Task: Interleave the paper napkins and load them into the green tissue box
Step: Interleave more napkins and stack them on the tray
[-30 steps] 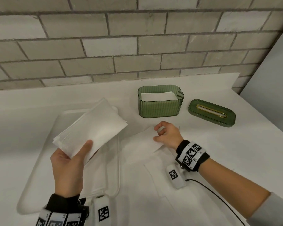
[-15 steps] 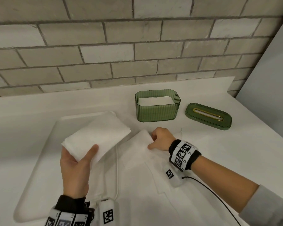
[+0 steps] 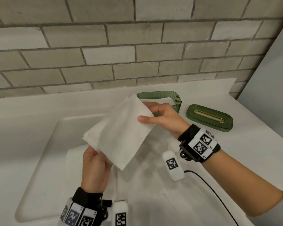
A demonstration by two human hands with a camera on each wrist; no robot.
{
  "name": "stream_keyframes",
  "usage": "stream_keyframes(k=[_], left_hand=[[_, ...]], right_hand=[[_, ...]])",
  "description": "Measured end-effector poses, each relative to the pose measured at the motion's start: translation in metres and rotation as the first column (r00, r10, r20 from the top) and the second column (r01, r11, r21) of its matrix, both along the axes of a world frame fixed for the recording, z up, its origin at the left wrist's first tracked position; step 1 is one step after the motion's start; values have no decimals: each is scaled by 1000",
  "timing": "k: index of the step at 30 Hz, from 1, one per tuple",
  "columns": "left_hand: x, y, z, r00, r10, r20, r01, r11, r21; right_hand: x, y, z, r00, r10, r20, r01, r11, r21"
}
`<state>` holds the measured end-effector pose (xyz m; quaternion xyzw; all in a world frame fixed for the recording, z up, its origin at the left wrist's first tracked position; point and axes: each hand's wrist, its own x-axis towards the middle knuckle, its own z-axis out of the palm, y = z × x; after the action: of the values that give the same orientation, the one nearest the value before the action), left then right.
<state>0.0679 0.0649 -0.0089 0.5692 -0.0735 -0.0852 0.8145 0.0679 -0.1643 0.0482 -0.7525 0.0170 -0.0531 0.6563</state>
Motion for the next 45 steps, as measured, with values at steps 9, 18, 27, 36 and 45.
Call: stream_keyframes(k=[9, 18, 27, 36, 45], left_hand=[[-12, -25, 13, 981, -143, -132, 118, 976, -183], [-24, -46, 10, 986, -126, -107, 118, 990, -77], [-23, -34, -13, 990, -41, -136, 41, 999, -3], [-48, -28, -23, 975, 125, -183, -116, 992, 58], [-83, 0, -29, 920, 361, -156, -354, 933, 69]], right_hand=[[-17, -5, -16, 977, -208, -43, 212, 961, 179], [-50, -30, -17, 968, -249, -45, 251, 967, 48], [-92, -108, -57, 838, -197, -508, -305, 603, -737], [-53, -46, -69, 846, 140, -515, -532, 285, -797], [-24, -35, -68, 782, 251, -570, -611, 130, -781]])
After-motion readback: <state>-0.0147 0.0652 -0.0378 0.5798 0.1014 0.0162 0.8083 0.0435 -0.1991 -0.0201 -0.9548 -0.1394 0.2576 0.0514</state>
